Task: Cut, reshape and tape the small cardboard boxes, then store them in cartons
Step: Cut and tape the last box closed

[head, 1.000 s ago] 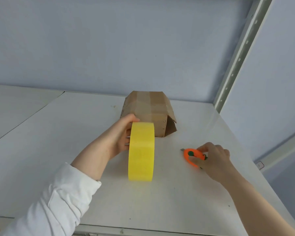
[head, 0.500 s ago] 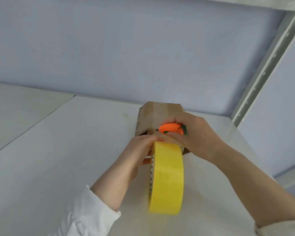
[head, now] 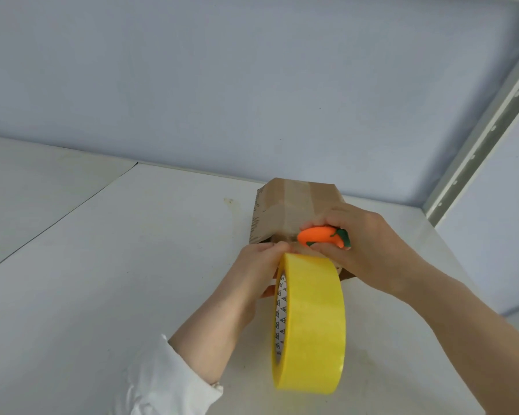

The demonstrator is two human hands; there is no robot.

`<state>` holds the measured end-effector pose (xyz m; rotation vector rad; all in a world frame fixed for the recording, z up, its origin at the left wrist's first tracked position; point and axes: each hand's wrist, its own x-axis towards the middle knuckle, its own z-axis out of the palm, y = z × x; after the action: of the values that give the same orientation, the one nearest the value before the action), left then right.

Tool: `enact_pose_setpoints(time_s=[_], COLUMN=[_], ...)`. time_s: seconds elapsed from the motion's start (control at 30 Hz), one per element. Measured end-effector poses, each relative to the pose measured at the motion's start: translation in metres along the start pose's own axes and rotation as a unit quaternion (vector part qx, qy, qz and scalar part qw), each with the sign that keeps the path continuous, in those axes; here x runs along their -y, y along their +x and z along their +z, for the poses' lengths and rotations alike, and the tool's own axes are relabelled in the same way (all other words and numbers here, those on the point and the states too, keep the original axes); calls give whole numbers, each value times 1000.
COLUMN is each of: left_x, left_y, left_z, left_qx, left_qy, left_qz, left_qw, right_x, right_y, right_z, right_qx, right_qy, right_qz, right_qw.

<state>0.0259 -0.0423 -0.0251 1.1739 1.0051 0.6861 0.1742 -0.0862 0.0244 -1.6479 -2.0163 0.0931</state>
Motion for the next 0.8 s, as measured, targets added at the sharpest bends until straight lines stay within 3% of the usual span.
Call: enact_pose_setpoints(time_s=[0.8], left_x=[-2], left_y=[0], left_z=[0], left_qx=[5], left_qy=[-2], left_qz=[0], left_qw=[1000], right_x=[-1], right_y=[-4], right_z=[1], right_qx=[17], right_qy=[-28], right_qz=[19], right_qw=[999])
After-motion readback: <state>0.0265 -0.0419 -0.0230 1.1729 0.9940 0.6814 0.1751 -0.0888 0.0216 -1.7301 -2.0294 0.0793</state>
